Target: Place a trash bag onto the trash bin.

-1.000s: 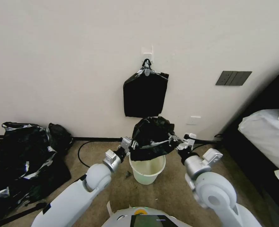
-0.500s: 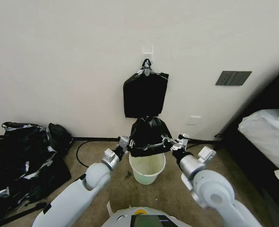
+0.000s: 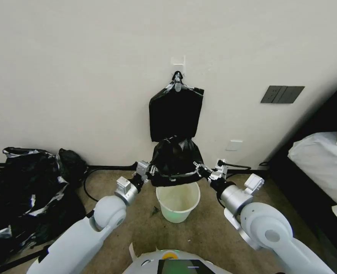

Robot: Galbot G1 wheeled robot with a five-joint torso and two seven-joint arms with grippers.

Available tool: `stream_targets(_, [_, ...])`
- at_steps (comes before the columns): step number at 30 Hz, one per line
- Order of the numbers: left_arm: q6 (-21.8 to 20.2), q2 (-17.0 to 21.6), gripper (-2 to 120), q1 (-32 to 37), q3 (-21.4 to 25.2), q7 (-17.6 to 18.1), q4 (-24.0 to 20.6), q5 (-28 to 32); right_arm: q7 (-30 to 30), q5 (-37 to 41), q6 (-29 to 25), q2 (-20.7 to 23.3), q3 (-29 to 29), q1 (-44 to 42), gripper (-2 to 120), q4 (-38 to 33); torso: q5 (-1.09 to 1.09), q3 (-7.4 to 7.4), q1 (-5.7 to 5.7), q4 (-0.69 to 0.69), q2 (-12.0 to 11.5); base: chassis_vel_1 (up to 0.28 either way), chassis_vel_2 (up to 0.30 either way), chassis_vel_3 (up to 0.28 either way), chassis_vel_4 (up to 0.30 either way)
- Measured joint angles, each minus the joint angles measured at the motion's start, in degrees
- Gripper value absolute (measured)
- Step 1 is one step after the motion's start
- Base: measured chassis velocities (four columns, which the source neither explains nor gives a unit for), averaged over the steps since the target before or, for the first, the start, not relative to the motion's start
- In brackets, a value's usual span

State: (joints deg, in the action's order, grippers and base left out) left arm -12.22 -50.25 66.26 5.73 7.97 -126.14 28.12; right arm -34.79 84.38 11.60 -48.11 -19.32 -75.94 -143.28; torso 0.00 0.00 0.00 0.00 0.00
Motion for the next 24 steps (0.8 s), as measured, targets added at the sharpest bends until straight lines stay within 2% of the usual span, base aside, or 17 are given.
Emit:
stream_targets(6, [-1.0, 1.1, 0, -0.2, -1.7, 0.2, 0.3, 0.7, -5.8, 4.1, -0.2, -0.6, 0.5, -0.7, 0, 0.0, 0.02, 0.00, 0.00, 0.01, 0.0, 0.000, 0.000, 0.000, 0.000])
stream_targets(8, [-0.3, 1.3, 0, -0.7, -3.6, -0.7, 2.3, 0.8, -6.7, 4.2, -0.2, -1.3, 0.9, -0.9, 0, 0.0, -0.01, 0.00, 0.00, 0.01, 0.0, 0.000, 0.000, 0.000, 0.000])
stream_targets(15, [0.2, -1.0, 0, -4.4, -9.1, -1.5, 7.0, 1.0, -10.4, 3.4, -0.2, -1.7, 0.1, -2.3, 0, 0.0, 0.00, 0.00, 0.00, 0.01, 0.0, 0.000, 0.000, 0.000, 0.000])
stream_targets(17, [0.3, -2.7, 0, -7.0, -11.5, -1.6, 9.0, 0.1, -11.3, 3.5, -0.4, -2.2, -0.1, -3.0, 0, 0.0, 0.00, 0.00, 0.00, 0.00, 0.0, 0.000, 0.000, 0.000, 0.000])
stream_targets(24, [0.6, -4.4, 0, -9.2, -13.5, -1.4, 11.9, -1.7, -10.4, 3.3, -0.8, -5.3, 2.9, -3.3, 0, 1.3, 0.01, 0.00, 0.00, 0.00, 0.0, 0.000, 0.000, 0.000, 0.000])
